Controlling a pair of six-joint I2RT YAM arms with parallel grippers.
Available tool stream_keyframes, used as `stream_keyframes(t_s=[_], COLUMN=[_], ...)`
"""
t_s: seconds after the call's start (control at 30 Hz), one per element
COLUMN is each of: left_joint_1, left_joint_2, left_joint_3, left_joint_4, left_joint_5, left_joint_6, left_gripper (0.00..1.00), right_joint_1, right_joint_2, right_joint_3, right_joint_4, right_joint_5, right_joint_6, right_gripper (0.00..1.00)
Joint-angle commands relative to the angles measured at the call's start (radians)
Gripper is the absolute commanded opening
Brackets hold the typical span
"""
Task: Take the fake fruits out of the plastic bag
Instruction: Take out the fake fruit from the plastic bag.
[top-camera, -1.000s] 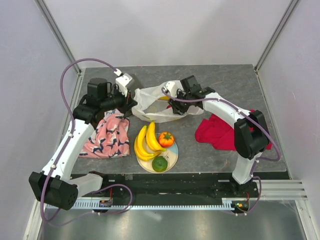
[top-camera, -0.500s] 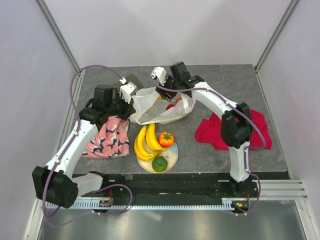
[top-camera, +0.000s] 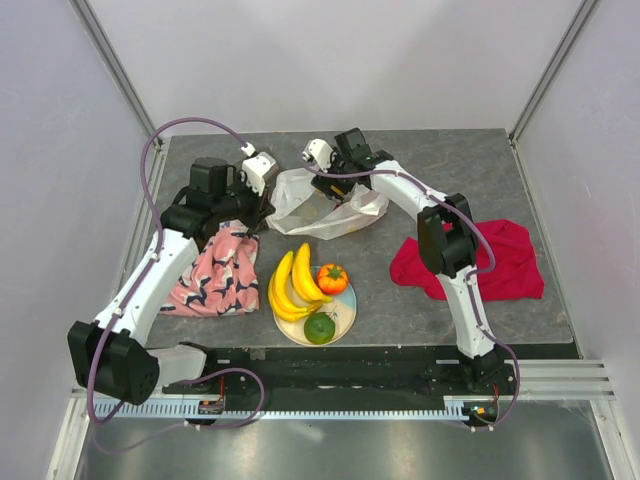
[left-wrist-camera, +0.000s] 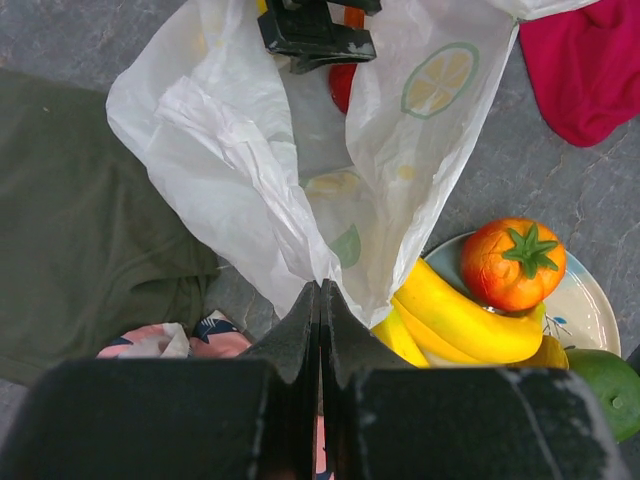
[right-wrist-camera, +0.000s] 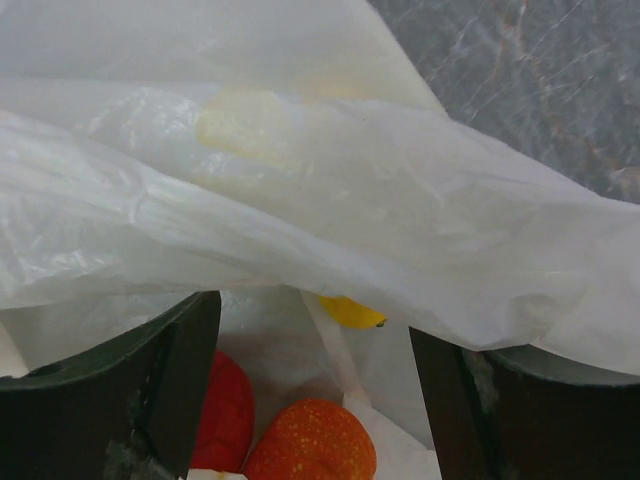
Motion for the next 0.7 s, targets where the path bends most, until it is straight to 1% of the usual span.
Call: stream_keyframes(t_s=[0.0,0.13,0.23,0.27,0.33,0.37,0.43,0.47,0.5,0.53,0.57,0.63,0.67], left_joint_1=[-0.004,-0.004,-0.003,-0.004,-0.003,-0.004,-0.004,-0.004,-0.004,-0.004,-0.006,-0.009,-0.014], left_joint_2=[0.004,0.019,0.028,0.030,0.031,0.031,0.031,0.034,0.037,0.041,0.053,0.063,0.076], left_joint_3=[0.030,0.041,0.053,0.061,0.061,0.061,0.061,0.062,0.064,0.071,0.074,0.088,0.090], left_joint_4=[0.029,0.039,0.043,0.041,0.043,0.044,0.049,0.052,0.055,0.062,0.069,0.076,0.090], left_joint_5=[0.031,0.038,0.039,0.037,0.031,0.029,0.028,0.028,0.029,0.028,0.026,0.012,0.009], left_joint_6=[0.034,0.025,0.020,0.019,0.019,0.019,0.014,0.011,0.005,0.002,-0.001,-0.006,-0.006], left_gripper=[0.02,0.02,0.02,0.01,0.02,0.02,0.02,0.01,0.02,0.02,0.02,0.02,0.02], right_joint_1=[0.004,0.004,-0.005,-0.010,-0.016,-0.019,-0.025,-0.024,-0.024,-0.022,-0.021,-0.021,-0.021], right_joint_2=[0.045,0.125,0.208,0.225,0.245,0.243,0.230,0.219,0.181,0.153,0.082,-0.002,-0.090], right_joint_3=[0.081,0.143,0.240,0.287,0.303,0.303,0.294,0.273,0.256,0.234,0.173,0.098,0.020], right_joint_4=[0.048,0.049,0.013,0.003,-0.004,-0.004,-0.004,-0.006,-0.006,-0.008,-0.008,-0.017,-0.035], right_joint_5=[0.047,0.075,0.075,0.069,0.051,0.032,0.018,0.011,0.008,0.005,-0.005,-0.024,-0.046], right_joint_6=[-0.025,-0.060,-0.066,-0.066,-0.075,-0.081,-0.097,-0.101,-0.103,-0.101,-0.097,-0.079,-0.072], right_gripper=[0.86,0.91,0.90,0.86,0.79,0.67,0.55,0.51,0.44,0.41,0.39,0.38,0.37])
